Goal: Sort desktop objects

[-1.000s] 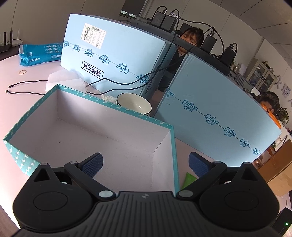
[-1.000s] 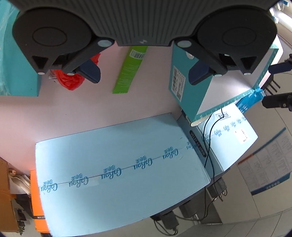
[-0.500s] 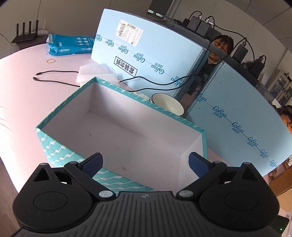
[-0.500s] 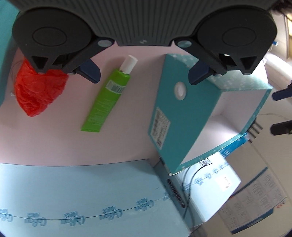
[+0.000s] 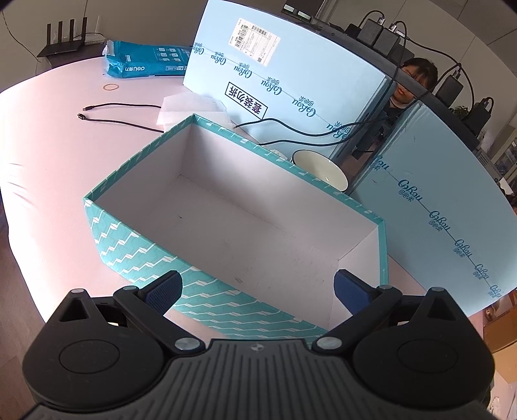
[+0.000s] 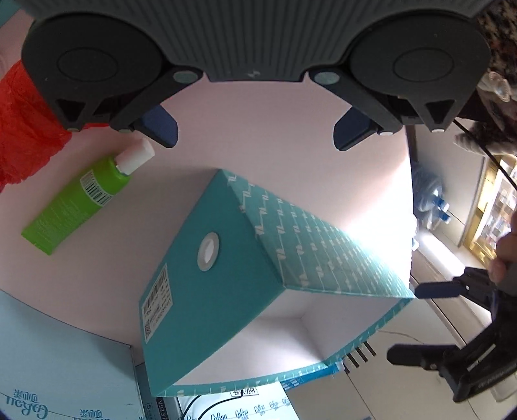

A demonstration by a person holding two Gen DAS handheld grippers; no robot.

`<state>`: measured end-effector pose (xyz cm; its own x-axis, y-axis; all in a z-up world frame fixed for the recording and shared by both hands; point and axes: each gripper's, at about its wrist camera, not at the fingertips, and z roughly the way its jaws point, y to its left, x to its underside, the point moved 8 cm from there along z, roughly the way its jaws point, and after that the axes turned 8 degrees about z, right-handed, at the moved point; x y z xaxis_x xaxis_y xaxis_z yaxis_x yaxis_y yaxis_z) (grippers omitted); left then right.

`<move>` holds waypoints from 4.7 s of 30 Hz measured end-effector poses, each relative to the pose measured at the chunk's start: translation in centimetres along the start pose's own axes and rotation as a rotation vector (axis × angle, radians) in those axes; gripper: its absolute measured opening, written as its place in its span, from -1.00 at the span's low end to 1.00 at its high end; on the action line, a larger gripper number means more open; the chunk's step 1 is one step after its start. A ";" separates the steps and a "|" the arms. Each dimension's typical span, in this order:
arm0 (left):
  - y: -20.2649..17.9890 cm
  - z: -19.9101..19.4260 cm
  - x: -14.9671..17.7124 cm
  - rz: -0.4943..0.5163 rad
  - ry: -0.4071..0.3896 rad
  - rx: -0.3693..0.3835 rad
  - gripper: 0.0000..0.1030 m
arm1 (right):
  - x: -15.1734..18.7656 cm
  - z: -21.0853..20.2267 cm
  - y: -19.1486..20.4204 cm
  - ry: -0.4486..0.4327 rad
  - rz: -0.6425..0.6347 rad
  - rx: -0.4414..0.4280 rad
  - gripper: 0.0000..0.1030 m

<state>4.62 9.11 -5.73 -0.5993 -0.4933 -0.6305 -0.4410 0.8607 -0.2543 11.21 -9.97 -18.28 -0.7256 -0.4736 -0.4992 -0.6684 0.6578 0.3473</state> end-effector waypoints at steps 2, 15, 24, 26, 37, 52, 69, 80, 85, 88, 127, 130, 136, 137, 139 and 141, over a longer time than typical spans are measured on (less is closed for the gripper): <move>0.0 0.0 0.0 -0.001 0.001 0.000 0.95 | -1.4 -0.6 -1.3 -0.101 0.014 0.114 1.00; -1.8 -0.1 -0.3 0.049 -0.018 0.050 0.95 | -1.1 -6.0 -1.4 -0.324 0.078 0.234 1.00; -6.9 0.4 0.6 0.286 -0.037 0.072 0.95 | 1.9 -11.7 -3.9 -0.561 0.454 0.372 1.00; -7.9 1.2 1.4 0.329 0.009 0.081 0.95 | 2.4 -12.3 -4.1 -0.578 0.471 0.436 1.00; -10.5 2.6 3.9 0.440 0.105 0.105 0.95 | 4.0 -12.9 -6.8 -0.547 0.500 0.579 1.00; -8.7 3.5 3.6 0.419 0.148 0.018 0.96 | 2.9 -12.3 -7.7 -0.495 0.487 0.600 1.00; -6.6 5.5 5.2 0.459 0.276 -0.140 0.96 | 2.3 -11.9 -8.8 -0.453 0.528 0.620 1.00; -4.9 6.4 6.5 0.446 0.380 -0.192 0.96 | 2.9 -11.8 -10.7 -0.437 0.624 0.608 1.00; -4.8 6.3 6.4 0.421 0.378 -0.170 0.96 | 2.8 -11.8 -10.8 -0.459 0.625 0.574 1.00; -4.9 6.4 6.3 0.416 0.384 -0.160 0.96 | 2.7 -11.8 -10.6 -0.476 0.627 0.546 1.00; -5.5 3.6 3.6 0.256 0.183 -0.037 0.96 | 0.7 -15.2 -14.9 -0.475 1.182 0.335 1.00; -5.5 3.4 3.5 0.244 0.175 -0.033 0.96 | 0.1 -15.3 -14.5 -0.481 1.193 0.293 1.00; -5.4 2.8 3.6 0.217 0.138 -0.041 0.96 | -0.7 -15.2 -13.9 -0.515 1.284 0.151 1.00; -5.5 2.7 3.6 0.210 0.129 -0.042 0.96 | -0.9 -15.2 -13.9 -0.522 1.309 0.124 1.00; -5.5 2.5 3.5 0.196 0.111 -0.045 0.96 | -1.2 -15.4 -13.8 -0.539 1.341 0.087 1.00; -5.5 2.3 3.6 0.182 0.090 -0.050 0.96 | -1.4 -15.7 -13.7 -0.567 1.368 0.057 1.00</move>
<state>6.44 2.92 -8.27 -0.7285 -0.3419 -0.5936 -0.3517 0.9303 -0.1041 18.82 -27.51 -9.81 -0.6036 0.7952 -0.0581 0.4819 0.4219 0.7680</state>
